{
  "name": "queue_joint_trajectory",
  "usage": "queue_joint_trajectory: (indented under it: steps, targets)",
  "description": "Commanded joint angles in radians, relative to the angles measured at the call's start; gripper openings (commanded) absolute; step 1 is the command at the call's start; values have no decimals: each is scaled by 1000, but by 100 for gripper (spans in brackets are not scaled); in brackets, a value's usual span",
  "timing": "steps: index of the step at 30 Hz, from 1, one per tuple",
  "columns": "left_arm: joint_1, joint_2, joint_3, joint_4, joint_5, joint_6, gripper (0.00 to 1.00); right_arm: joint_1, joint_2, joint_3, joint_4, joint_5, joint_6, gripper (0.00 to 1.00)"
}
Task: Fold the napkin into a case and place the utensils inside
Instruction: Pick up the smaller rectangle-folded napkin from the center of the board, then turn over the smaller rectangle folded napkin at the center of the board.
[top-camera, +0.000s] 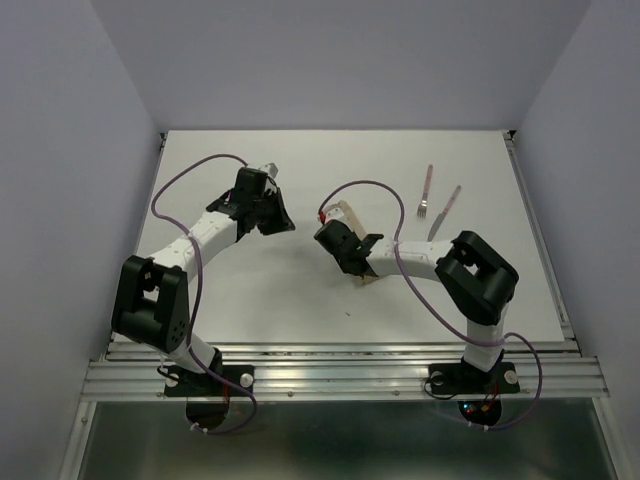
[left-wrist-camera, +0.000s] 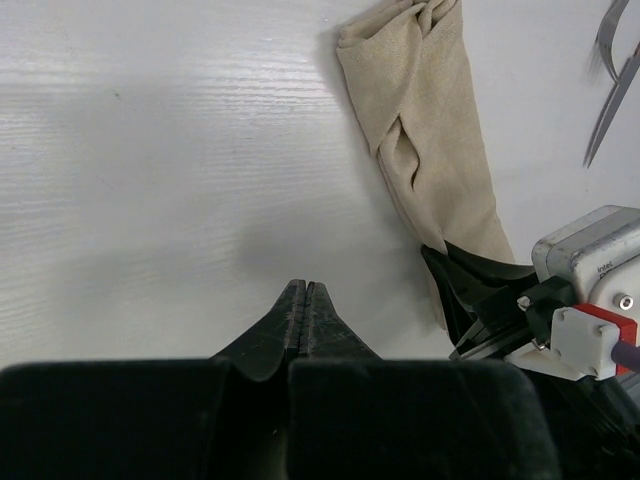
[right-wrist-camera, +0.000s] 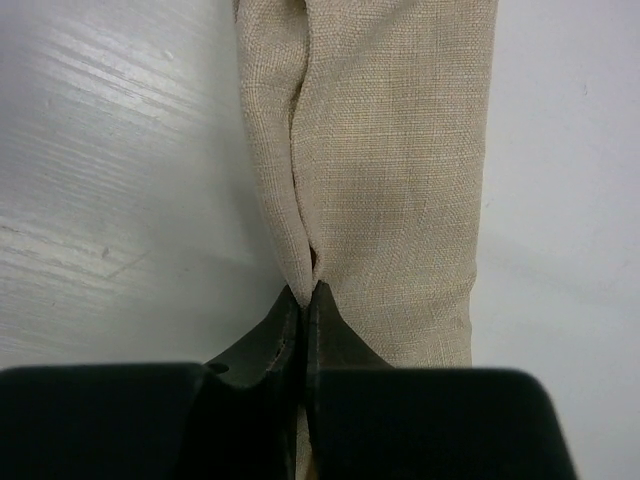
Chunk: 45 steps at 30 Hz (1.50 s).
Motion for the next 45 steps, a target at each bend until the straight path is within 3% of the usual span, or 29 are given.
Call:
queue_joint_trajectory:
  steps: [1,8,20,33,45]
  targets:
    - [16,-49,-28,18,-20,-9,0,4,4,10,52,-35,20,1]
    - [111,-130,-71,9,-6,-32,0,4,-87,-24,159,-282,55,1]
    - [290,-283,-67,-86,-3,-29,0,4,-62,43,269,-623,219,1]
    - [339,-342,-50,-132,-2,0,0,-17,-70,27,424,-893,374,1]
    - [341,-346,-62,-132,0,-1,0,-154,-7,-185,857,-1270,635,1]
